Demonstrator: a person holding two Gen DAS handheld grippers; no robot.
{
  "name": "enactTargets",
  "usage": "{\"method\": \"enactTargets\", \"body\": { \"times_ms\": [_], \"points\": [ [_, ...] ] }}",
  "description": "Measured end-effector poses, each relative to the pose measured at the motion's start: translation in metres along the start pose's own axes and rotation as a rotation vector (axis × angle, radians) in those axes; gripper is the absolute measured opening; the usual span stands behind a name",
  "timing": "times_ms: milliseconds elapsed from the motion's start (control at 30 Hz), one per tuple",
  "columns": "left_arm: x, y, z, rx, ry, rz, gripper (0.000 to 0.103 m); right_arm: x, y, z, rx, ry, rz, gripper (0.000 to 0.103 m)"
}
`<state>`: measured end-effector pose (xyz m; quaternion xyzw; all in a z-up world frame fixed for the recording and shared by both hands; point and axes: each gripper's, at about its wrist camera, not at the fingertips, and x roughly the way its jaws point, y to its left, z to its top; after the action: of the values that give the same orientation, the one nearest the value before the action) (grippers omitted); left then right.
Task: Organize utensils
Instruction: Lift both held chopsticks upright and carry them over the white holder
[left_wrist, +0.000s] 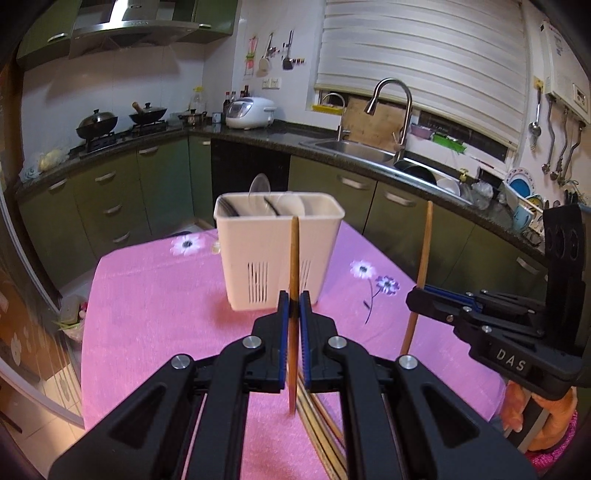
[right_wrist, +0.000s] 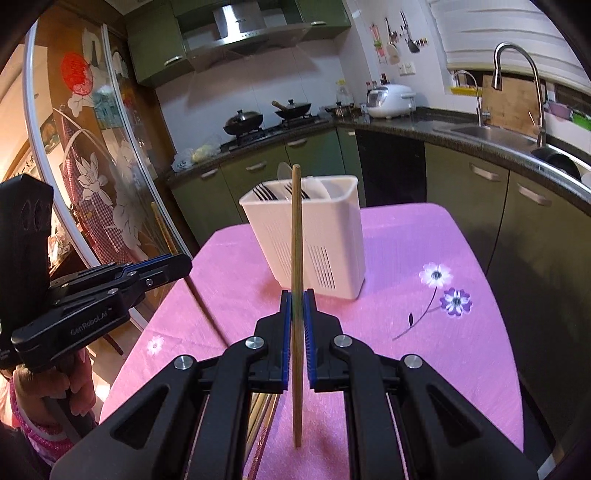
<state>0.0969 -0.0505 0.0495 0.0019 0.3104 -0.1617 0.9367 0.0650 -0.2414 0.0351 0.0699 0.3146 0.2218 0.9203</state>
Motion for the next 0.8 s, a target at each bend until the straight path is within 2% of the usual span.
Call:
{"method": "enactTargets", "body": {
  "times_ms": [233,467,567,700,800],
  "points": [
    [-0.016,0.0,0.04,0.027,-0.074,0.001,0.006,-0.015,0.008,0.027,-0.045,-0.058,-0.005,0.007],
    [-0.035,-0.003,0.109,0.058,-0.189,0.015,0.006,-0.03,0.011,0.046,-0.057,-0.105,-0.01,0.007],
    [-0.039,-0.005,0.138,0.07,-0.248,0.045,0.006,-0.03,0.01,0.047,-0.049,-0.104,-0.01,0.007],
    [-0.028,-0.004,0.16,0.067,-0.279,0.084,0.006,-0.027,0.005,0.046,-0.039,-0.094,-0.005,0.007],
    [-0.006,0.002,0.165,0.056,-0.261,0.109,0.006,-0.026,0.002,0.048,-0.035,-0.097,-0.003,0.007]
  ]
}}
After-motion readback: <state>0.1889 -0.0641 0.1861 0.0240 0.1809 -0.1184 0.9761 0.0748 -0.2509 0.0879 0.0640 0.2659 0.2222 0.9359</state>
